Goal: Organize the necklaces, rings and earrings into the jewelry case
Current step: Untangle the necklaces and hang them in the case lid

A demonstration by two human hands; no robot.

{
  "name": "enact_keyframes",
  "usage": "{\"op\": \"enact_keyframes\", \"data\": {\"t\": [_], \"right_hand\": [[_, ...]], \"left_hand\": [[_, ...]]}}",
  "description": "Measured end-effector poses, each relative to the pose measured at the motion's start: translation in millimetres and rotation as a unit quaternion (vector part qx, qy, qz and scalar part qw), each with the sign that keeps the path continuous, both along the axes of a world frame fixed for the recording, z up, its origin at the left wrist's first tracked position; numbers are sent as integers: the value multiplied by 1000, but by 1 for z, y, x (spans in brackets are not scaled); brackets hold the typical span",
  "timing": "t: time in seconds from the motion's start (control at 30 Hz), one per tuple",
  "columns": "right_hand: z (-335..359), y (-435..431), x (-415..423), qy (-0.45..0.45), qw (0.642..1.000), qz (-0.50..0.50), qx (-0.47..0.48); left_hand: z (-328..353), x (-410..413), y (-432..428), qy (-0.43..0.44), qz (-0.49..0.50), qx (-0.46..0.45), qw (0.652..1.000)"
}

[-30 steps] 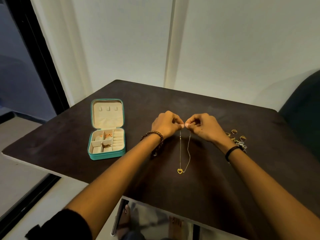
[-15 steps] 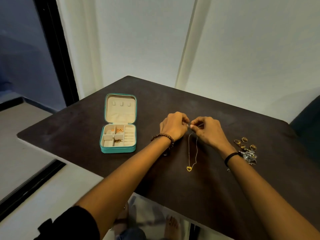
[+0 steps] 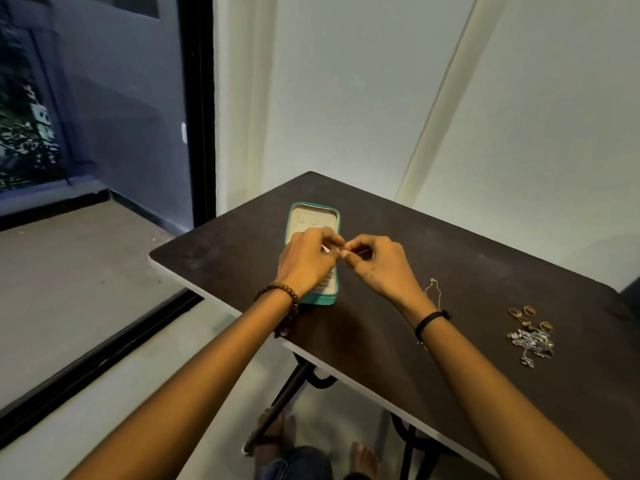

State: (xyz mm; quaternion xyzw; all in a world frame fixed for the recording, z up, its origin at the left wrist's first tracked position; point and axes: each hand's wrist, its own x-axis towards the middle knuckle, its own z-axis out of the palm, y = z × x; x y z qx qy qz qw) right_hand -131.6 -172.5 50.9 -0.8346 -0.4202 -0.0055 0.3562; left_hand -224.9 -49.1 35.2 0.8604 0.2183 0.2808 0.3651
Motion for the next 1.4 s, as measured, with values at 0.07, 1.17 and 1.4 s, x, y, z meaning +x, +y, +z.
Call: {"op": "enact_keyframes", "data": {"t": [0.07,1.17,1.4], "right_hand": [[-4,18,-10,-14,1000,19,-16],[-19,75,-31,48,987,21,-153],[-24,82,-34,95,988,-43,-110]], "left_hand": [[-7,-18,18,1,32,-6,999],[-66,-52,60,-56,65,-107,990],[-65,-54,60,-58,60,-127,988]]}}
